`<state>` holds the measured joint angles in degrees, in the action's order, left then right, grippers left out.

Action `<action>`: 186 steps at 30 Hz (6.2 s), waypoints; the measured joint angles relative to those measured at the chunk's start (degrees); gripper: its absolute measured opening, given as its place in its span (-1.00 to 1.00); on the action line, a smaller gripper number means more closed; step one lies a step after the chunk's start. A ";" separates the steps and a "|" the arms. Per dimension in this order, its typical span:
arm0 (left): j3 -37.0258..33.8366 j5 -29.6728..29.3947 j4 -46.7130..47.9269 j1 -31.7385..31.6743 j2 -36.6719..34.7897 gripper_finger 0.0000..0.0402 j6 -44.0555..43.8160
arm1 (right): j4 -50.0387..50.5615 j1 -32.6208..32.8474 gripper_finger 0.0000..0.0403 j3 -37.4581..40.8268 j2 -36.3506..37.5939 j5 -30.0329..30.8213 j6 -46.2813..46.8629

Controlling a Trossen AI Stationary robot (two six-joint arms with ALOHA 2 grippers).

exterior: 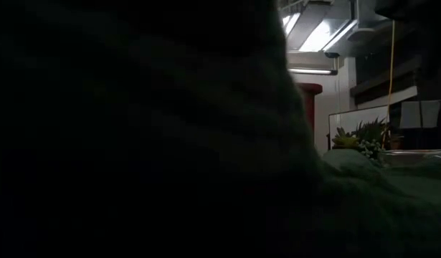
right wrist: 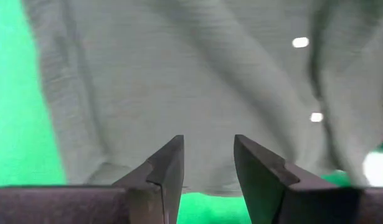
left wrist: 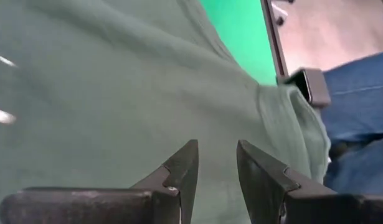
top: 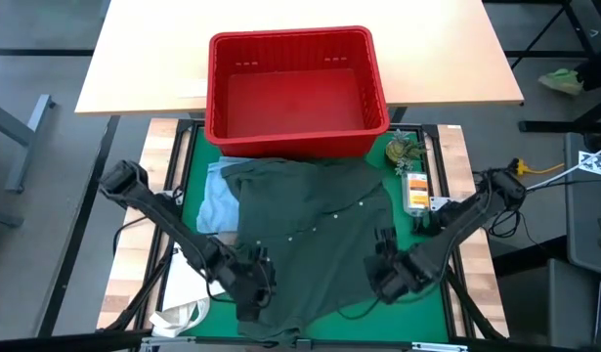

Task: Fold Laundry from Bin
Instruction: Fold the green polo shirt

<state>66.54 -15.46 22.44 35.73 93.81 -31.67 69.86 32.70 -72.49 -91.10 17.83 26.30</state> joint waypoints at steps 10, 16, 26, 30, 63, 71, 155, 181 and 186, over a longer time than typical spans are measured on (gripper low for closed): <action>-0.02 1.59 -1.63 6.32 6.81 -0.48 -14.68 | -2.69 4.95 -0.30 0.02 -10.54 -5.54 4.12; -0.03 2.33 -1.61 10.22 8.23 -0.48 -21.24 | -4.33 5.28 -0.30 0.04 -17.54 -11.23 4.11; -0.07 1.01 -1.62 12.26 9.04 -0.48 -21.95 | -6.09 5.65 -0.30 -0.19 -23.93 -30.06 0.59; -0.07 1.12 -1.11 12.01 9.03 -0.48 -21.78 | -6.68 6.41 -0.30 -0.04 -23.68 -38.44 0.53; -0.07 2.34 -6.40 15.03 9.35 -0.48 -22.49 | -19.07 11.23 -0.30 -1.05 -23.58 -49.73 -1.09; -0.05 2.86 -6.43 14.44 9.37 -0.47 -23.27 | -19.11 11.23 -0.30 -1.05 -23.53 -49.42 -0.61; -0.04 -3.08 -7.13 15.07 9.39 0.16 -21.74 | -14.31 22.46 -0.30 -10.01 -21.35 -18.41 9.73; 0.07 -5.97 -9.76 17.67 11.22 0.16 -18.47 | -21.02 22.42 -0.30 -2.49 -21.32 -21.48 10.95; 0.07 -5.81 -15.81 18.73 15.90 0.16 -15.31 | -21.47 22.42 -0.30 -2.43 -21.32 -21.45 10.95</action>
<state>66.61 -21.27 6.63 54.46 109.71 -46.98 48.39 55.11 -74.92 -112.42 -3.62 37.26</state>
